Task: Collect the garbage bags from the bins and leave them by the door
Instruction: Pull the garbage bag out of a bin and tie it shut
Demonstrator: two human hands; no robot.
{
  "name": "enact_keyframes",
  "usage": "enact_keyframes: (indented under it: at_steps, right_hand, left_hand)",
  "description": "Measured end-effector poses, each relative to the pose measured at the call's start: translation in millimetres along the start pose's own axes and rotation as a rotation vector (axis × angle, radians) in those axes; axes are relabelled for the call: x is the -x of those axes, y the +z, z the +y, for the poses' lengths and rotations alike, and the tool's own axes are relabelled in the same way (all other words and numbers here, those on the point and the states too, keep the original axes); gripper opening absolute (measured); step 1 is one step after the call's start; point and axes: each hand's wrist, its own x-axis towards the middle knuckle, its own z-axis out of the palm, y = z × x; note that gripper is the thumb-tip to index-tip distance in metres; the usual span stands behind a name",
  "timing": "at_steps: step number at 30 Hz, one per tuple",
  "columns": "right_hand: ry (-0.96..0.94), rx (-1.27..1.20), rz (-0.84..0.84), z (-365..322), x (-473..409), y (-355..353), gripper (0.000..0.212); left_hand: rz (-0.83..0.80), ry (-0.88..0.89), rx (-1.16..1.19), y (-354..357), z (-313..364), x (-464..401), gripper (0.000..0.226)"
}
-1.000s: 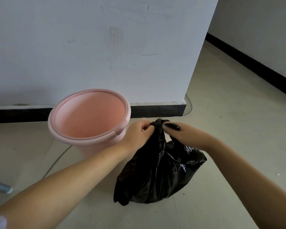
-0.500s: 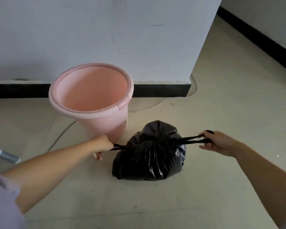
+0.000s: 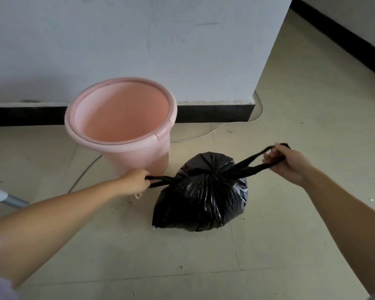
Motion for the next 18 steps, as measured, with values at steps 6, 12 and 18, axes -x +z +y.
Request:
enact_keyframes:
  at_steps: [6,12,18]
  right_hand:
    - [-0.106,0.412,-0.430,-15.9,25.0,100.9,0.012]
    - [-0.127,1.122,-0.769,-4.3,61.5,131.5,0.025]
    - [-0.147,1.450,-0.692,-6.7,69.6,129.1,0.021]
  left_hand:
    - [0.318,0.637,0.191,-9.0,102.3,31.1,0.014]
    - [0.235,0.612,0.245,-36.3,136.0,37.0,0.057]
    - [-0.078,0.663,0.172,-32.0,128.1,20.3,0.012]
